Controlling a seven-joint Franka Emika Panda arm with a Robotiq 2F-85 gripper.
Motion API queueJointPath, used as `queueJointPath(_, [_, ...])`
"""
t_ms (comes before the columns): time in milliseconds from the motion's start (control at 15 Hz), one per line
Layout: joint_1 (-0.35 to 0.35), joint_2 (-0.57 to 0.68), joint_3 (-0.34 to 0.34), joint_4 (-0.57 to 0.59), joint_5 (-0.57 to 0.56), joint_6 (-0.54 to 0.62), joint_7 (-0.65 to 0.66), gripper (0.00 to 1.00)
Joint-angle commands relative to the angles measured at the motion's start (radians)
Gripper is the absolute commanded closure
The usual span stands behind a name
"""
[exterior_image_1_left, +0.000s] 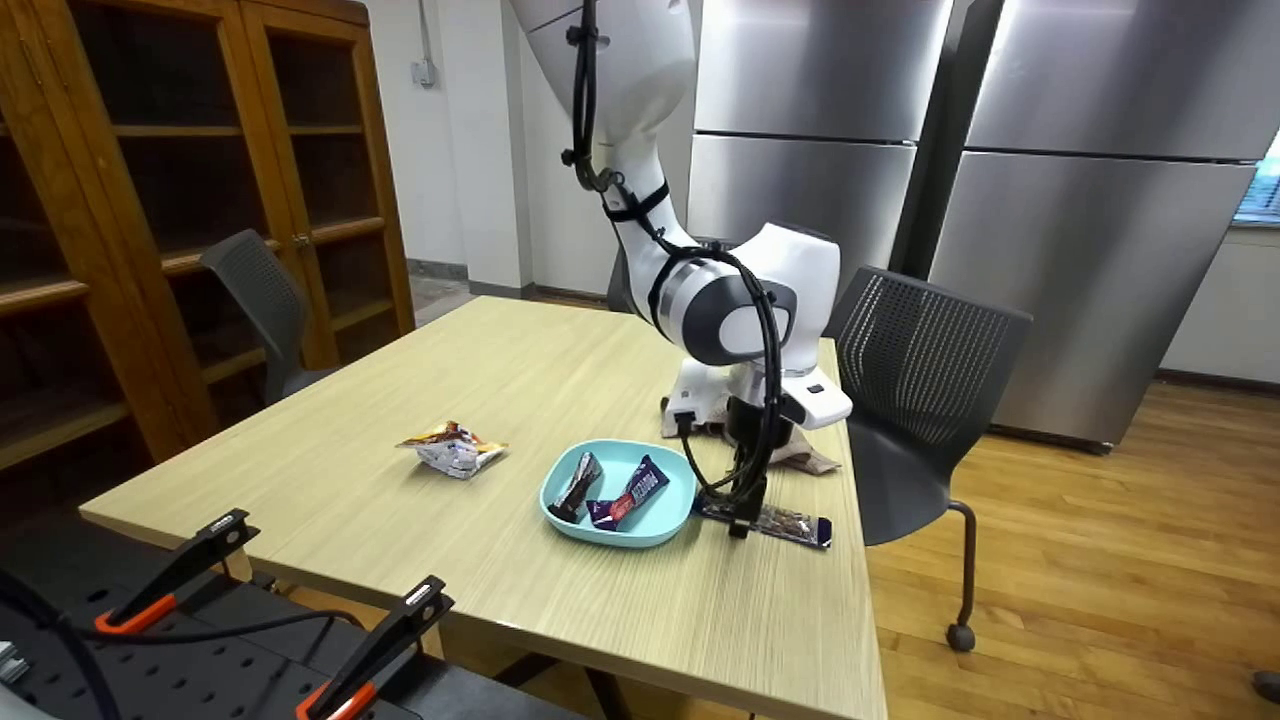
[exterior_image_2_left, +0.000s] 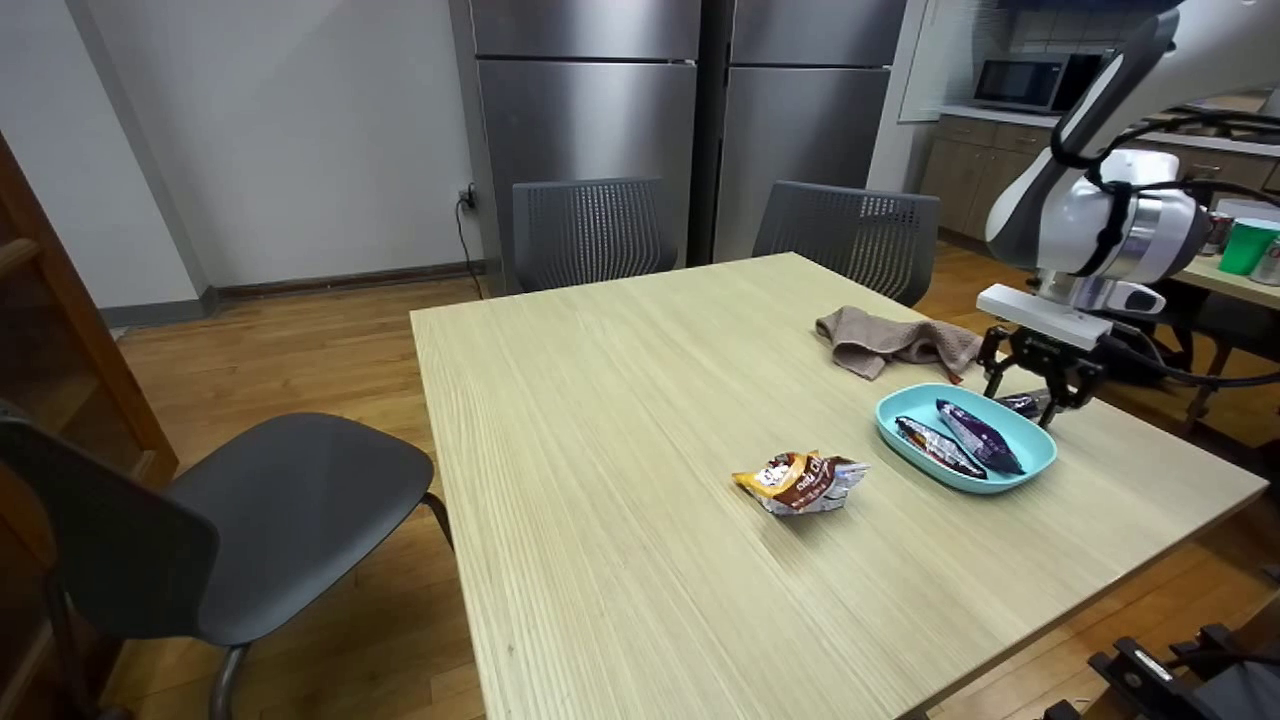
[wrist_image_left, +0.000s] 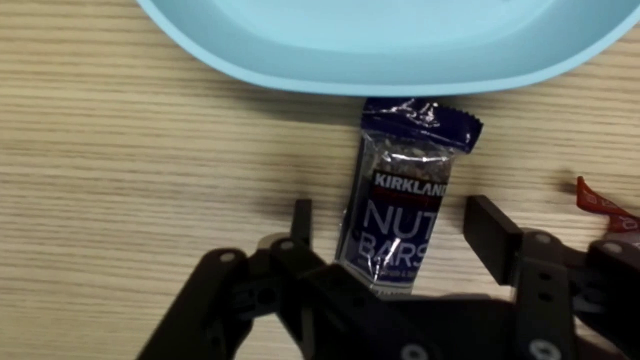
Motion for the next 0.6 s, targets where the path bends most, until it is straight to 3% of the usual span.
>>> queueJointPath(0, [-0.009, 0.016, -0.001, 0.047, 0.012, -0.044, 0.021, 0.51])
queueJointPath(400, [-0.004, -0.002, -0.003, 0.037, 0.003, -0.043, 0.006, 0.95])
queueJointPath(533, [0.008, -0.025, -0.005, 0.000, -0.005, -0.018, -0.010, 0.93])
